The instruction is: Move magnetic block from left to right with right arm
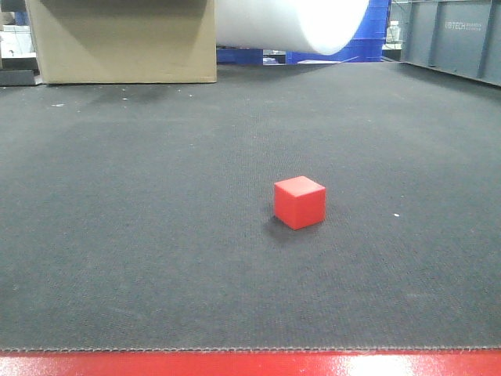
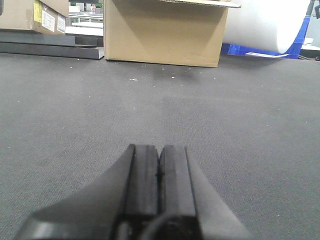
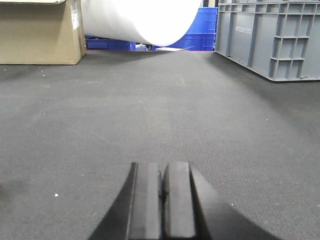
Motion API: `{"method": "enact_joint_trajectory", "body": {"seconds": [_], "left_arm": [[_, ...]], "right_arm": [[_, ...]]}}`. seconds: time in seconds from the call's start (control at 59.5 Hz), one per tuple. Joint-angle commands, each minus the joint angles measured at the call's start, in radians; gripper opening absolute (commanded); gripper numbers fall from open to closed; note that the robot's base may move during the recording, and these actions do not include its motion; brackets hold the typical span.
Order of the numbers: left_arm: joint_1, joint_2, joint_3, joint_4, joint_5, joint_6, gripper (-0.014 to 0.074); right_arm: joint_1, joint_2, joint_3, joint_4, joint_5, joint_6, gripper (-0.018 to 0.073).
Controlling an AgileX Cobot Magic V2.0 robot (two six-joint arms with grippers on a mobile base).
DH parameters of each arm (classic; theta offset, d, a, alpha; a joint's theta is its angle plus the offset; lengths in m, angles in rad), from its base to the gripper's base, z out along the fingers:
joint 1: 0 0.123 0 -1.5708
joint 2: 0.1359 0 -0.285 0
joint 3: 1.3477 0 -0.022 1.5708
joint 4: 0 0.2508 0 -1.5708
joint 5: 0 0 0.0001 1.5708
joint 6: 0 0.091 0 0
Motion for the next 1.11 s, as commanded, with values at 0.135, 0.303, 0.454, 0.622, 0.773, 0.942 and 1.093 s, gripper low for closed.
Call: {"method": "enact_joint_trajectory", "body": {"seconds": [0.135, 0.303, 0.454, 0.622, 0.773, 0.942, 1.093], "left_arm": [[0.002, -0.010, 0.009, 0.000, -0.089, -0.004, -0.0116], [0.002, -0.010, 0.009, 0.000, -0.089, -0.004, -0.0116], [0.002, -0.010, 0.009, 0.000, -0.089, -0.004, -0.0116], [0.002, -0.010, 0.009, 0.000, -0.089, -0.004, -0.0116], [0.002, -0.010, 0.009, 0.000, -0.089, -0.004, -0.0116], [0.002, -0.010, 0.009, 0.000, -0.089, -0.004, -0.0116], [0.002, -0.010, 0.009, 0.000, -0.089, -0.004, -0.0116]], "right_arm": [[-0.006, -0.020, -0.004, -0.013, -0.088, 0.001, 0.0065], [-0.006, -0.020, -0.004, -0.013, -0.088, 0.001, 0.0065], [-0.006, -0.020, -0.004, -0.013, -0.088, 0.001, 0.0065], [-0.006, -0.020, -0.004, -0.013, -0.088, 0.001, 0.0065], [-0.006, -0.020, -0.004, -0.013, -0.088, 0.001, 0.0065], [-0.006, -0.020, -0.004, -0.013, -0.088, 0.001, 0.0065], [-0.006, -0.020, -0.004, -0.013, -0.088, 0.001, 0.0065]]}}
